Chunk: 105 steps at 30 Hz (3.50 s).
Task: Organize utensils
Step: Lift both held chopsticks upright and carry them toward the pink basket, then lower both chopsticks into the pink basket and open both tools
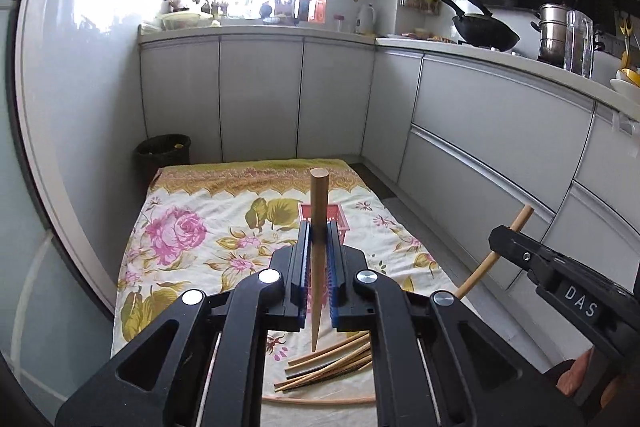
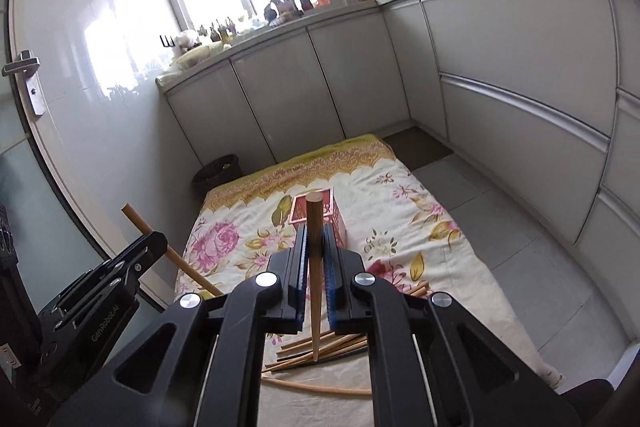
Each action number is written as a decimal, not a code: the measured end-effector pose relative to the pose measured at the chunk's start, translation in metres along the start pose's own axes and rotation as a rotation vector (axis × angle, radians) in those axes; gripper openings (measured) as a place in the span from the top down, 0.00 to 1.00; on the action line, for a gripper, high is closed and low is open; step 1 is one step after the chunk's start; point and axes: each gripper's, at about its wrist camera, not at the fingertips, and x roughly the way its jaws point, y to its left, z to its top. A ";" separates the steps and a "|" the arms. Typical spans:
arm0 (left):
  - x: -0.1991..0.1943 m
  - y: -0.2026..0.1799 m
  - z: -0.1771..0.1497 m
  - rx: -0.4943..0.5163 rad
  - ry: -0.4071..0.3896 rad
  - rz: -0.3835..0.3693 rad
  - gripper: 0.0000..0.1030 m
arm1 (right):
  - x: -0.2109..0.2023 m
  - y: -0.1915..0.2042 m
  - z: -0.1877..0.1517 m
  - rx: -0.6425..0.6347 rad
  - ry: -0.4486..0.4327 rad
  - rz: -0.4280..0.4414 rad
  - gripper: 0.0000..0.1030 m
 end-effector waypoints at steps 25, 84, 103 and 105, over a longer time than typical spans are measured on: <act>0.025 -0.001 0.087 -0.090 -0.130 -0.053 0.94 | -0.032 -0.022 0.042 -0.001 -0.146 -0.014 0.93; 0.092 -0.001 0.041 -0.046 -0.036 -0.247 0.94 | 0.045 -0.073 0.045 0.176 0.074 0.023 0.91; 0.163 -0.002 0.114 -0.082 -0.403 -0.044 0.94 | 0.067 -0.072 0.084 0.114 -0.013 0.034 0.90; 0.180 -0.001 0.111 -0.083 -0.413 -0.038 0.94 | 0.077 -0.072 0.091 0.104 -0.024 0.044 0.90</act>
